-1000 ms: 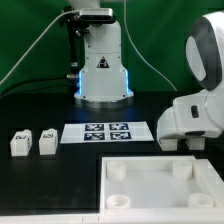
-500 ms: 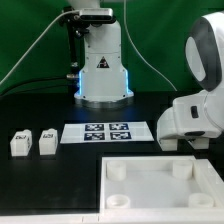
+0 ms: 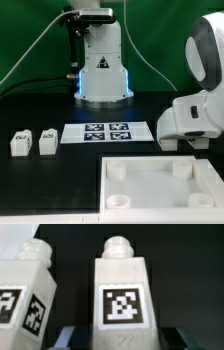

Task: Assemble one leg

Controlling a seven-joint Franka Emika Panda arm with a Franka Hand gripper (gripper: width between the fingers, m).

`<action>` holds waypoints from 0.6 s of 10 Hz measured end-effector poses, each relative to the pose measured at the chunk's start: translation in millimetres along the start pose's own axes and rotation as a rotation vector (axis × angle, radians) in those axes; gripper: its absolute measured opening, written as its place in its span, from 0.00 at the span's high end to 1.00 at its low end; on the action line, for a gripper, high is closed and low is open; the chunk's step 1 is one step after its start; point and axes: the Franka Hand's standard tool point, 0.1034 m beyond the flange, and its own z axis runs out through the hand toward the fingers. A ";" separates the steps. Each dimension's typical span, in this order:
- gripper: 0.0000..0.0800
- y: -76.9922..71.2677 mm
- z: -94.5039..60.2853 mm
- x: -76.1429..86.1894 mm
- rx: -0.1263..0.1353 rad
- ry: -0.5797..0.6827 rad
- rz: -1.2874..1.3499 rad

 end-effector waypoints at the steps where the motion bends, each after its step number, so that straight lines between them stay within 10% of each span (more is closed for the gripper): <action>1: 0.64 0.1 0.0 0.0 0.000 0.000 0.000; 6: 0.63 27.2 -96.6 -24.1 0.036 0.137 -0.086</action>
Offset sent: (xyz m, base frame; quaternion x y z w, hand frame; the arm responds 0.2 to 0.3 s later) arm 0.0440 -0.0213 0.0733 -0.0009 0.1133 -0.0531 0.9921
